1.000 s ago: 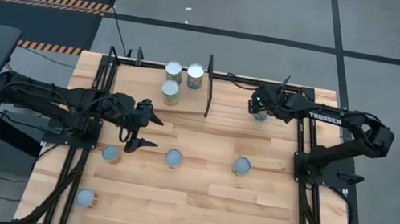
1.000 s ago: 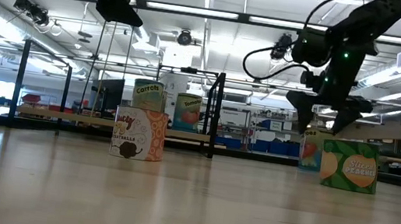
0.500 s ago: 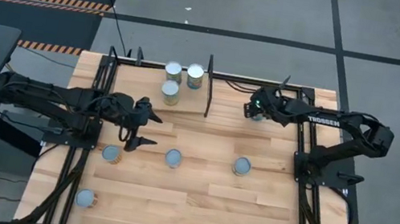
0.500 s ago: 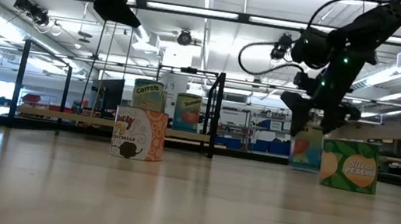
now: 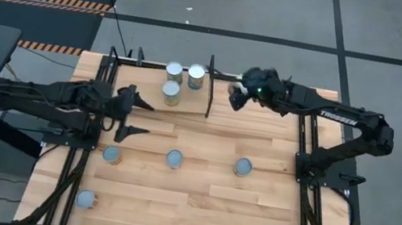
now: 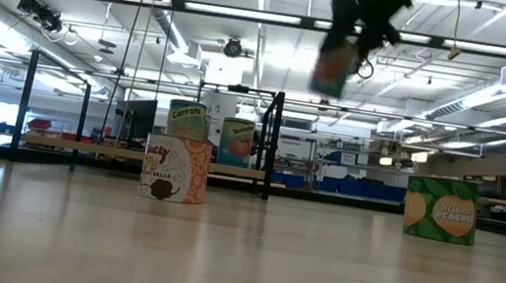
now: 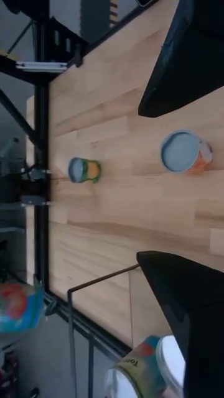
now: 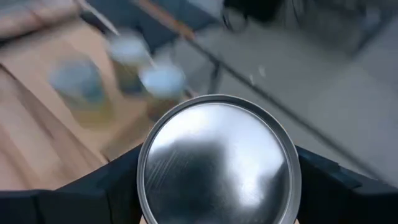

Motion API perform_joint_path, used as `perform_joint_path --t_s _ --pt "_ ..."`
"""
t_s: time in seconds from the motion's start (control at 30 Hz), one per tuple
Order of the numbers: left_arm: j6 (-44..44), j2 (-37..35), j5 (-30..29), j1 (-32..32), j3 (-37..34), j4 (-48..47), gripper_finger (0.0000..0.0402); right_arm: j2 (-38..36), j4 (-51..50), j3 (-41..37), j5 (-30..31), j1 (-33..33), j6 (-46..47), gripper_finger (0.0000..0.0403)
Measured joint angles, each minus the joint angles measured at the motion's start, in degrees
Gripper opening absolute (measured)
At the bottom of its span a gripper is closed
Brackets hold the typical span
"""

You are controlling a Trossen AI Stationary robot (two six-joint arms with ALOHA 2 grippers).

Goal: Pick and place cans onto a shelf
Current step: Put the cannedned tomatoes on the shelf

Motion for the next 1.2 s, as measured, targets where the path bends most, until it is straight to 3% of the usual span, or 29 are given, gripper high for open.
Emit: perform_joint_path --t_s 0.23,0.47,0.83,1.2 --pt "0.17 -1.15 0.00 0.00 0.02 0.37 0.0375 9.70 -0.47 16.80 -1.76 5.02 -10.76 0.0313" --pt "0.06 -1.45 0.02 0.00 0.02 -0.03 0.0375 23.13 -1.60 30.29 -13.17 7.48 -21.43 0.0314" --pt "-0.44 -2.74 0.02 0.00 0.02 -1.98 0.0375 33.06 -2.44 31.44 -21.90 3.09 -30.69 0.0321" --pt "-0.46 -2.68 -2.10 0.00 0.02 -4.01 0.0375 39.38 -2.88 31.44 -22.08 1.06 -33.49 0.0321"
